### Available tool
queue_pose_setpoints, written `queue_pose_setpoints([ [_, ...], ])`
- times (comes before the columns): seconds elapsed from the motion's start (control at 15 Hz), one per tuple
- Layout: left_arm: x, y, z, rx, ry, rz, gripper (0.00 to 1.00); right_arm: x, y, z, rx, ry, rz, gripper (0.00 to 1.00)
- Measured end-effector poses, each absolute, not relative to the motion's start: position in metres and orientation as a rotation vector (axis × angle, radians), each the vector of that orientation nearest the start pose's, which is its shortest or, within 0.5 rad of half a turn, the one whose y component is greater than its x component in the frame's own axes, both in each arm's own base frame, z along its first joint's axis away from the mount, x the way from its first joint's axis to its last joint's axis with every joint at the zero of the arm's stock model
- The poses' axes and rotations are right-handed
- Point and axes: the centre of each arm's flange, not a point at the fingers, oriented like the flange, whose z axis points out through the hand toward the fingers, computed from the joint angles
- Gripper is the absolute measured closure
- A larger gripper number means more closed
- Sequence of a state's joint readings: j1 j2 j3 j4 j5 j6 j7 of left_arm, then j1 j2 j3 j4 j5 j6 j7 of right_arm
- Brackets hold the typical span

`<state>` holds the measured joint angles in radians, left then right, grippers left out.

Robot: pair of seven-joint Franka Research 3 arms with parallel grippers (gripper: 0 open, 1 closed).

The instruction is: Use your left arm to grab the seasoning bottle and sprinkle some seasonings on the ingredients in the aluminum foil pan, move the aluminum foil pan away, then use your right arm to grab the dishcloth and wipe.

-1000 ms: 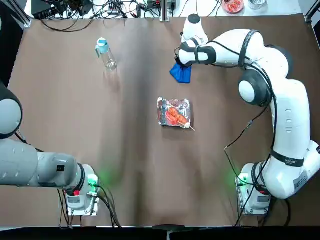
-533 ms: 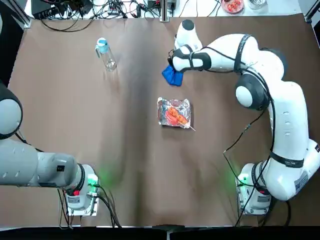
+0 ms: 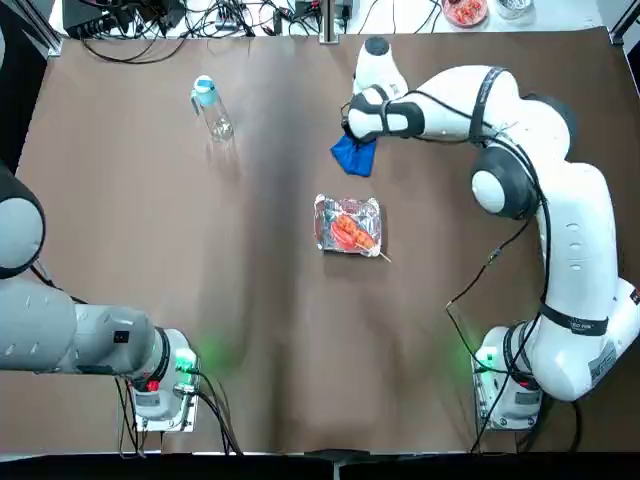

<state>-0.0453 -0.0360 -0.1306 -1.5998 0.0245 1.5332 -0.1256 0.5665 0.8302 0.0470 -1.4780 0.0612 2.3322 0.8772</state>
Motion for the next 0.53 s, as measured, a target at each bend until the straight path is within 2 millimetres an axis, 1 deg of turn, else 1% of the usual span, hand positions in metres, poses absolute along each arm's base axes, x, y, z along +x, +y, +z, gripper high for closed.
queue_pose_setpoints([
  [0.13, 0.531, -0.093, 0.627, -3.107, 0.077, 0.041, 0.00, 0.599, 0.394, 0.186, -3.047, 0.472, 0.088, 0.92],
  [0.27, 0.531, -0.093, 0.627, -3.107, 0.077, 0.041, 0.00, 0.603, 0.388, 0.194, -3.047, 0.470, 0.088, 0.92],
  [0.4, 0.531, -0.093, 0.627, -3.107, 0.076, 0.041, 0.00, 0.603, 0.387, 0.209, -3.058, 0.461, 0.108, 0.92],
  [0.53, 0.531, -0.092, 0.627, -3.107, 0.076, 0.041, 0.00, 0.606, 0.379, 0.232, -3.072, 0.430, 0.133, 0.92],
])
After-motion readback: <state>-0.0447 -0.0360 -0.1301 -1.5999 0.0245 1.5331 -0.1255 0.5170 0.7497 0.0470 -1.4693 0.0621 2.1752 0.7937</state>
